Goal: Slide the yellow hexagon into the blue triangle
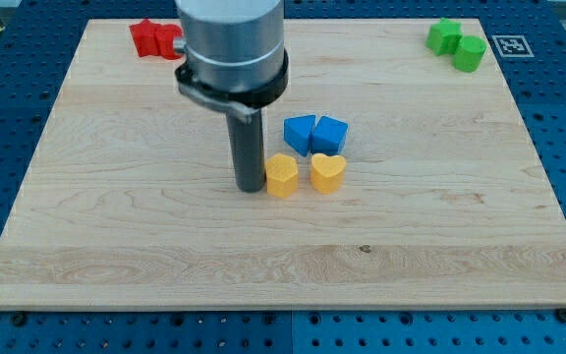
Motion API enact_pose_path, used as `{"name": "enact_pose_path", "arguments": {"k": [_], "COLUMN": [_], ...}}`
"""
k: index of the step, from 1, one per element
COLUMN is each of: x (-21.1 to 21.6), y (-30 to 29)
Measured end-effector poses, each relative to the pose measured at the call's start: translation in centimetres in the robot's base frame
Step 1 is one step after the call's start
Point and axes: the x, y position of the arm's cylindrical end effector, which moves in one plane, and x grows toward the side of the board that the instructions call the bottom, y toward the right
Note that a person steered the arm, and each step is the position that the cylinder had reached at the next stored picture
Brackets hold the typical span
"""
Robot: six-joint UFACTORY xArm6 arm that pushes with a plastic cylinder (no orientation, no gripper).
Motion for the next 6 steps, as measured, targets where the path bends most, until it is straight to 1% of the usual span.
{"name": "enact_pose_path", "arguments": {"k": [1, 2, 3, 4, 5, 6], "x": [-0.7, 1.6, 2.1, 0.2, -0.9, 0.9], "y": [1.1, -0.4, 0.6, 2.7, 2.7, 2.5]}}
